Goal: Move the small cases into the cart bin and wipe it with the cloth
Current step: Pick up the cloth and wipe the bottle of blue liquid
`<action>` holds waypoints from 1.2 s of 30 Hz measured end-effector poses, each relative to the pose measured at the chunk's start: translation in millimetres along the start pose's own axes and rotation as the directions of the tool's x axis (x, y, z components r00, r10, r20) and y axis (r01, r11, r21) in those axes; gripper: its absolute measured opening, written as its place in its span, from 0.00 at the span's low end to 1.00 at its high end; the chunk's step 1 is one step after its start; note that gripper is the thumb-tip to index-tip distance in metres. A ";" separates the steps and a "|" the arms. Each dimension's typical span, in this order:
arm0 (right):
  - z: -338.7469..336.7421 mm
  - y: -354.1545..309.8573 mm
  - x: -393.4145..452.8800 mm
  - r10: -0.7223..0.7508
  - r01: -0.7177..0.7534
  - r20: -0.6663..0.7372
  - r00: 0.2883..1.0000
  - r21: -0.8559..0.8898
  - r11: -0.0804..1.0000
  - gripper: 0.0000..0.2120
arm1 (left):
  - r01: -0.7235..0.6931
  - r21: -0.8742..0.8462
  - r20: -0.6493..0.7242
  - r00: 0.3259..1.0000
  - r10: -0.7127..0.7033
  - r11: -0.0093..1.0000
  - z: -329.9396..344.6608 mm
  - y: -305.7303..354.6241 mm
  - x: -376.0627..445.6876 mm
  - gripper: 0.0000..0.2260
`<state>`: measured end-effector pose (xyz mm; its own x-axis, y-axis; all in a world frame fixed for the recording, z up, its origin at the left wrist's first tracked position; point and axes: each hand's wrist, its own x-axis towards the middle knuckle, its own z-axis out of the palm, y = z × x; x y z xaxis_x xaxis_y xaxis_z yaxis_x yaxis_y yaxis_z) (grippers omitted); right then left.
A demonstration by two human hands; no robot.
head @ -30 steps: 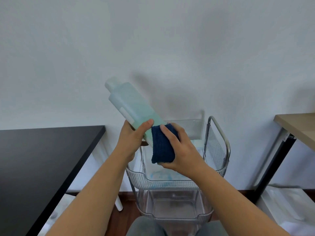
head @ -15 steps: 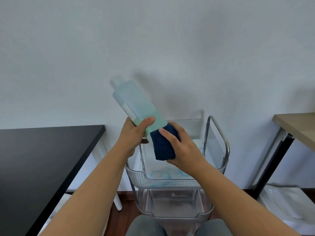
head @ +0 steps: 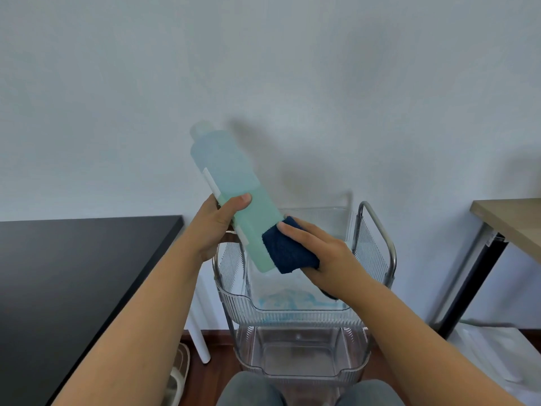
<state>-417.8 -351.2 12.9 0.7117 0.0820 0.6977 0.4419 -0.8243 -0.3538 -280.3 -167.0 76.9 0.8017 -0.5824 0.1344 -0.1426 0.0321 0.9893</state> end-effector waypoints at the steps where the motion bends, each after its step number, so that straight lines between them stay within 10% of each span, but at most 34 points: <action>1: -0.1 -2.5 -1.5 0.045 -0.044 -0.001 0.999 0.073 0.996 0.38 | -0.009 -0.007 -0.007 1.000 0.009 1.000 -0.1 -0.8 -0.3 0.22; 8: 14.4 -24.8 -9.8 0.176 -0.225 0.165 0.970 0.351 0.909 0.37 | -0.066 -0.087 -0.059 0.996 0.061 0.994 4.0 -8.8 -4.8 0.22; 17: 15.9 -36.9 15.5 0.183 -0.139 0.159 0.970 -0.252 0.958 0.37 | -0.114 -0.078 -0.030 0.993 0.112 0.990 5.4 -12.3 -9.2 0.27; 23: 12.2 -36.7 32.7 0.216 -0.229 0.207 0.954 0.044 0.972 0.37 | -0.088 -0.080 0.079 0.992 0.095 0.993 0.7 -18.4 -13.0 0.29; 27: 6.2 -30.8 44.0 0.248 -0.349 0.251 0.936 0.547 0.761 0.31 | -0.058 -0.097 0.193 0.978 0.076 0.994 4.2 -24.0 -18.6 0.36; 36: -0.1 -12.5 14.8 0.249 -0.339 0.290 0.924 0.319 0.885 0.43 | -0.200 -0.229 0.103 0.968 0.228 0.953 5.1 -27.4 -17.1 0.31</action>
<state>-412.8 -339.7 27.7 0.9262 0.0327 0.3756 0.3240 -0.5785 -0.7486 -293.1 -162.1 47.2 0.6837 -0.6407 0.3494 -0.1631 0.3325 0.9289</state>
